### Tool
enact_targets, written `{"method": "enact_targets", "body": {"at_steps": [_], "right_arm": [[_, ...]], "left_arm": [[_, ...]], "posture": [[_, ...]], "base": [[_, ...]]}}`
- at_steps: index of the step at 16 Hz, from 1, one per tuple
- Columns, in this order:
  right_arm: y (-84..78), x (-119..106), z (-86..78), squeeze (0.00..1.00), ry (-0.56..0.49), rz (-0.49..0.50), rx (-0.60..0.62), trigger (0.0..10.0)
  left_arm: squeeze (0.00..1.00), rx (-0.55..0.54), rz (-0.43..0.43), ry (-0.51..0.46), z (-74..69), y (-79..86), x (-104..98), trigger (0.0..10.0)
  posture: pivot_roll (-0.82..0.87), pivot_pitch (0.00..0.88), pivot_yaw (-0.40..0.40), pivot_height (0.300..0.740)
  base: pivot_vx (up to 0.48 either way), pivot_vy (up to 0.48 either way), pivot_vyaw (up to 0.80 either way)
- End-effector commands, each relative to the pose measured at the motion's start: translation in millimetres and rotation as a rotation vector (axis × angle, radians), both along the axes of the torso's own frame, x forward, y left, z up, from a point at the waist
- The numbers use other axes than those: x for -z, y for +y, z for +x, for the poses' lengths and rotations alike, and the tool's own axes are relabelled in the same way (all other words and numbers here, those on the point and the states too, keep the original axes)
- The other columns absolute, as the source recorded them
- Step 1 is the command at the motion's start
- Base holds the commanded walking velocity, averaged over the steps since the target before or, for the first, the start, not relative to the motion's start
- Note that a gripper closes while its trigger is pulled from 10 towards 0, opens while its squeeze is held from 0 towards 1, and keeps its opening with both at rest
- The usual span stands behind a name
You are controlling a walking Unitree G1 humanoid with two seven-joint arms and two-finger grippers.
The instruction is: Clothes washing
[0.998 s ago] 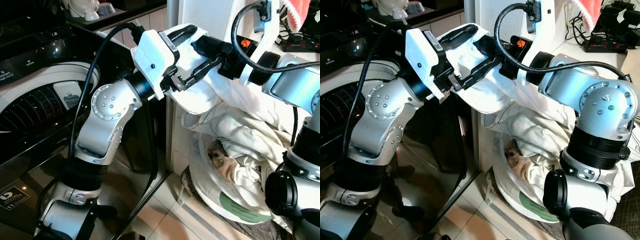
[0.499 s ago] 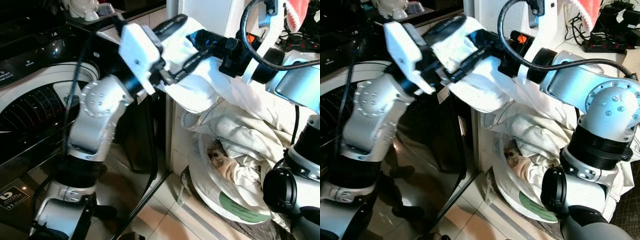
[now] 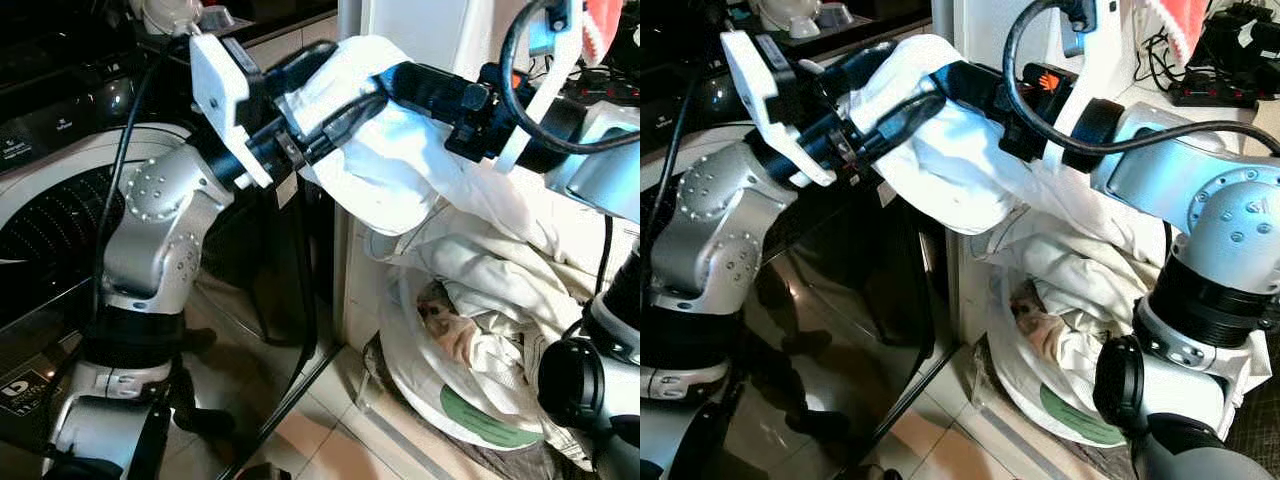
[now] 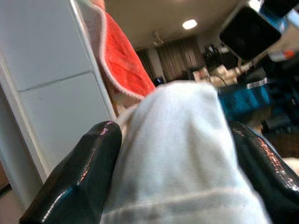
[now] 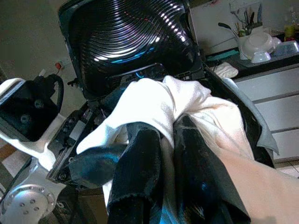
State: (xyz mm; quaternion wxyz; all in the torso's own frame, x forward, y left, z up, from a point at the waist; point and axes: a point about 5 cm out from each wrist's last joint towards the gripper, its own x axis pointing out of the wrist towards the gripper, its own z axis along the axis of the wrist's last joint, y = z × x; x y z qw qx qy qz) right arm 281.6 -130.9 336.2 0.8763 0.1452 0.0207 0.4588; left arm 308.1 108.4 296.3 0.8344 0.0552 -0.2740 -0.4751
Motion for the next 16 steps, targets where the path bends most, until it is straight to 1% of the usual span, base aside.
{"method": "enact_targets", "body": {"at_steps": [1, 3, 5, 6, 7, 11, 16], "right_arm": [[0.1, -4, -5.9, 0.00, -0.030, 0.003, -0.025, 0.0], [0.0, -5, -6.9, 0.00, -0.036, 0.015, -0.035, 0.0], [-0.1, -5, -7.5, 0.00, -0.038, 0.017, -0.038, 0.0], [0.1, -5, -7.7, 0.00, -0.039, 0.018, -0.042, 0.0], [0.4, -6, -8.1, 0.00, -0.041, 0.021, -0.046, 0.0], [1.2, -6, -8.8, 0.00, -0.042, 0.023, -0.052, 0.0], [1.8, -5, -8.8, 0.00, -0.041, 0.024, -0.050, 0.0]], "left_arm": [[0.00, 0.011, 0.021, 0.016, 0.4, 2.5, 1, 10.0], [0.00, 0.064, 0.071, 0.067, -2.6, -2.6, 12, 10.0], [0.00, 0.079, 0.072, 0.087, -3.5, -5.0, 15, 10.0], [0.00, 0.086, 0.060, 0.104, -3.4, -7.4, 17, 3.3], [0.00, 0.086, 0.048, 0.126, -3.0, -9.3, 18, 0.0], [0.00, 0.083, 0.023, 0.139, -2.2, -9.4, 17, 0.0], [0.00, 0.081, 0.022, 0.150, -2.6, -10.8, 16, 0.0]], "posture": [[-0.11, 0.000, 0.063, 0.740], [-0.11, 0.000, 0.064, 0.740], [-0.11, 0.000, 0.064, 0.740], [-0.11, 0.000, 0.061, 0.740], [-0.11, 0.000, 0.061, 0.740], [-0.11, 0.000, 0.063, 0.740], [-0.10, 0.000, 0.065, 0.740]], "base": [[0.000, 0.000, 0.00], [0.000, 0.000, 0.00], [0.000, 0.000, 0.00], [0.000, 0.000, 0.00], [0.000, 0.000, 0.00], [0.000, 0.000, 0.00], [0.000, 0.000, 0.00]]}}
